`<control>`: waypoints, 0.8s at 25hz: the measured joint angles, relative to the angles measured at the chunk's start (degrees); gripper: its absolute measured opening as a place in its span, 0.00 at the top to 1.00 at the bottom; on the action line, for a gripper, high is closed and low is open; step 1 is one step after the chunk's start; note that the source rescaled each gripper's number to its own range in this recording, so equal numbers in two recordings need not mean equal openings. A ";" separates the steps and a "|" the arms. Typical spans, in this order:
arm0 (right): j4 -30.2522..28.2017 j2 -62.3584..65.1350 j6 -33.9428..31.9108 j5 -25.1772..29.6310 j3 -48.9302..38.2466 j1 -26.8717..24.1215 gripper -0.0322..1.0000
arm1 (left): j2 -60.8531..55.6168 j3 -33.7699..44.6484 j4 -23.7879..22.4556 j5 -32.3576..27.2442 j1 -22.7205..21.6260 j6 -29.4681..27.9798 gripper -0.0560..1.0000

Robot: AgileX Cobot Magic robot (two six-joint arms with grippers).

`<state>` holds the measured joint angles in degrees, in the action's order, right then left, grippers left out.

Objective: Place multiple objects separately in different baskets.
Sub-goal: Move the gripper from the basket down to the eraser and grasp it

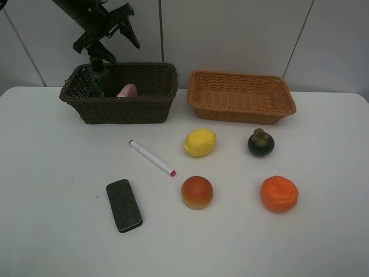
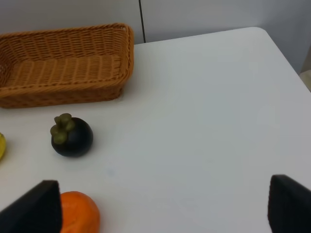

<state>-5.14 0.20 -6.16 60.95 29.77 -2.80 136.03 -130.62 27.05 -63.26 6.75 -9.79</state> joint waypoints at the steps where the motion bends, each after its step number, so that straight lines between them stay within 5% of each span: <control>1: 0.00 0.00 0.00 0.00 0.00 0.00 0.00 | 0.00 -1.75 -0.40 -2.48 0.00 -0.30 0.09; 11: 0.00 0.00 0.00 0.00 0.00 0.00 0.00 | -7.95 -3.78 -2.67 -5.52 1.20 -0.32 0.09; 16: 0.00 0.00 0.00 0.00 0.00 0.00 0.00 | -21.37 11.78 -7.59 -5.52 5.61 1.77 0.09; 20: 0.00 0.00 0.00 0.00 0.00 0.00 0.00 | -32.60 28.68 -13.72 -5.42 10.90 -2.21 0.09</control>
<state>-5.14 0.20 -6.16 60.95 29.77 -2.80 103.42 -101.93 13.33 -68.68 17.65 -12.00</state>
